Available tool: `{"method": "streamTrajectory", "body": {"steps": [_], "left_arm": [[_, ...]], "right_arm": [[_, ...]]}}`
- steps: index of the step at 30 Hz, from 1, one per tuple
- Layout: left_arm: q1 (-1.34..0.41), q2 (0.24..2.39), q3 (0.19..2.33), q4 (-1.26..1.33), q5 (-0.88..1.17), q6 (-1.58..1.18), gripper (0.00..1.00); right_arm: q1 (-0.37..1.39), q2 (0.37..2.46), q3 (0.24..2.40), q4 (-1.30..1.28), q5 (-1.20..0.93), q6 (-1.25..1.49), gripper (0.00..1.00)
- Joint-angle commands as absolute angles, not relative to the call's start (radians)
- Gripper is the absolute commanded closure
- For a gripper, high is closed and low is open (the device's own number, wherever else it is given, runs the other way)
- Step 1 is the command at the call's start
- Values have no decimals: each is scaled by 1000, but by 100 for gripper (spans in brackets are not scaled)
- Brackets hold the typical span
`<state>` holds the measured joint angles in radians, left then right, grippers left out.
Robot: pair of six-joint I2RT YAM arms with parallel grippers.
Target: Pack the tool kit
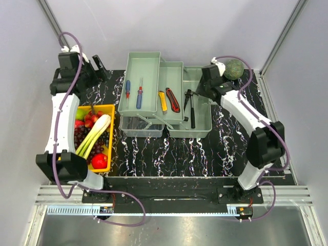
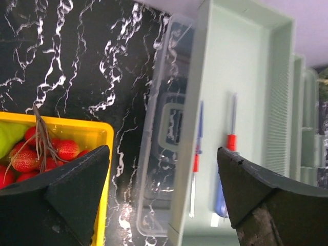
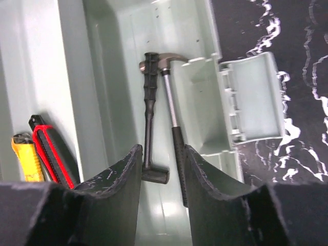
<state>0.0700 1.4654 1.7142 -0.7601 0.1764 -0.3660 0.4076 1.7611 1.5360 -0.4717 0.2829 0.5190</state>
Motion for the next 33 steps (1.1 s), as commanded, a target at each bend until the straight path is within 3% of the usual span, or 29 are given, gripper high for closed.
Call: {"method": "streamTrajectory", "body": {"steps": [1, 4, 10, 15, 21, 26, 33], "left_arm": [[75, 1543, 1634, -644, 225, -270, 14], [75, 1615, 1623, -653, 262, -210, 19], [75, 1759, 1597, -655, 337, -201, 30], [69, 1835, 1569, -615, 471, -207, 36], [49, 1870, 1531, -563, 474, -215, 38], [28, 1917, 1534, -560, 446, -215, 60], [23, 1954, 1549, -586, 373, -201, 74]], "right_arm": [[325, 1658, 1479, -463, 254, 537, 56], [246, 1640, 1431, -445, 73, 541, 54], [155, 1583, 1327, -414, -46, 606, 54], [124, 1556, 1275, -402, -80, 632, 55], [100, 1529, 1223, -402, -83, 650, 55], [75, 1514, 1189, -400, -94, 664, 55], [55, 1473, 1120, -388, -95, 676, 55]]}}
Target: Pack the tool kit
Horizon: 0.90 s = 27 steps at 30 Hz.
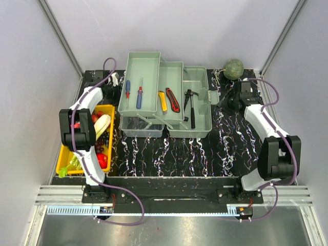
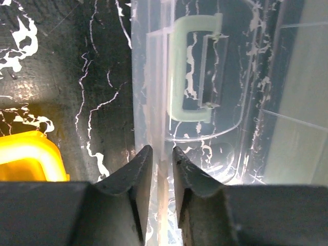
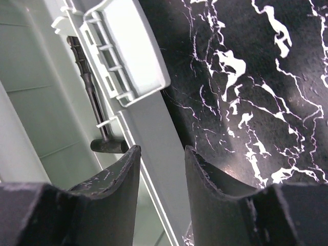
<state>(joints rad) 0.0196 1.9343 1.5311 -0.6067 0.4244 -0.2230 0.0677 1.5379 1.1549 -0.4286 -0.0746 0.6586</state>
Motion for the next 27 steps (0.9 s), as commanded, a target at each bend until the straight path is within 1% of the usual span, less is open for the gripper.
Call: {"method": "streamTrajectory", "body": {"steps": [1, 3, 5, 19, 23, 27], "left_arm": [[21, 1965, 1560, -598, 351, -199, 77], [21, 1982, 1594, -633, 327, -192, 90], [21, 1982, 1611, -652, 305, -189, 100], [6, 1861, 1715, -722, 212, -207, 100], [-21, 1835, 1765, -747, 190, -209, 100], [-38, 1813, 1808, -768, 172, -212, 100]], "right_arm": [[52, 1467, 1111, -387, -94, 681, 55], [49, 1457, 1094, -380, -95, 687, 55], [51, 1459, 1082, -374, -95, 693, 55], [49, 1534, 1006, -396, 21, 785, 58], [51, 1575, 993, -385, 3, 782, 59], [49, 1643, 1012, -374, -84, 769, 61]]}}
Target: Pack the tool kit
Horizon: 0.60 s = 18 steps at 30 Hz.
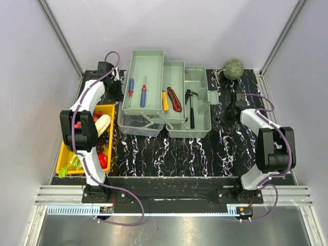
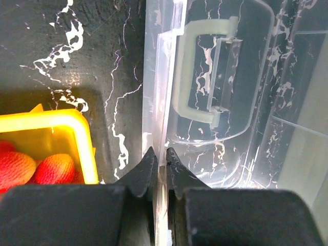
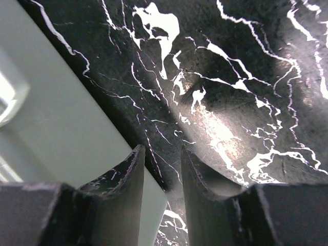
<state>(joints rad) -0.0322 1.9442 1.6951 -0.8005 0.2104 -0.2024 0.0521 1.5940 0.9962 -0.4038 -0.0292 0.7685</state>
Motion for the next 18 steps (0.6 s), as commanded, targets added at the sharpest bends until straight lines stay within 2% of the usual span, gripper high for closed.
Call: {"method": "streamTrajectory", "body": {"steps": [1, 11, 16, 18], "left_arm": [[-40, 1809, 1818, -773, 167, -210, 100], [-93, 1744, 1893, -795, 81, -207, 100], [-196, 1694, 1917, -769, 5, -152, 100], [-251, 1690, 1942, -770, -99, -123, 100]], "right_arm": [[49, 1655, 1020, -373, -103, 765, 62], [83, 1704, 1078, -339, -204, 749, 63], [129, 1700, 1088, -337, -213, 753, 64], [149, 1698, 1083, -339, -209, 764, 64]]}}
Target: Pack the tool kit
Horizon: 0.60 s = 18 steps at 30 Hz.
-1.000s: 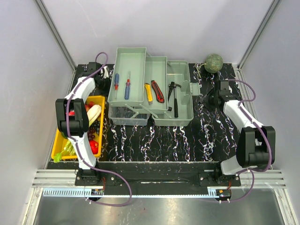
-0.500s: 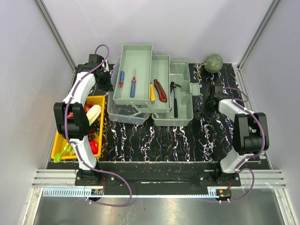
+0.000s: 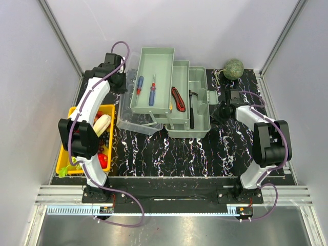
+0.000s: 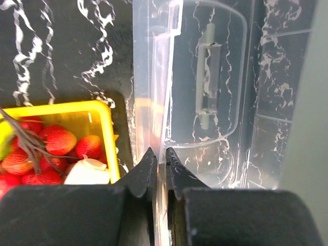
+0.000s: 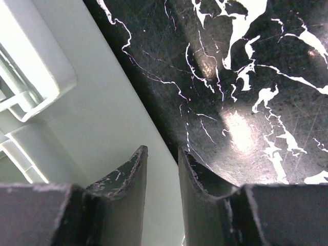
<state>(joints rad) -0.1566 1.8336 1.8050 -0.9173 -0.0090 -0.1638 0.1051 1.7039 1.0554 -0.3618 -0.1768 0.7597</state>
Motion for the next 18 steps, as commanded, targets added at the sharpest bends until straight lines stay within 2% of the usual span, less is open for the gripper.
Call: {"method": "streamTrajectory", "body": {"steps": [1, 8, 18], "left_arm": [[-283, 1690, 1953, -775, -171, -109, 100], [-406, 1785, 2106, -899, -385, -60, 100], [-564, 1842, 2118, -914, -622, 67, 100]], "right_arm": [[159, 1697, 1080, -344, -193, 776, 64], [244, 1667, 1045, -356, -112, 874, 67], [334, 1681, 1063, -364, -66, 979, 67]]}}
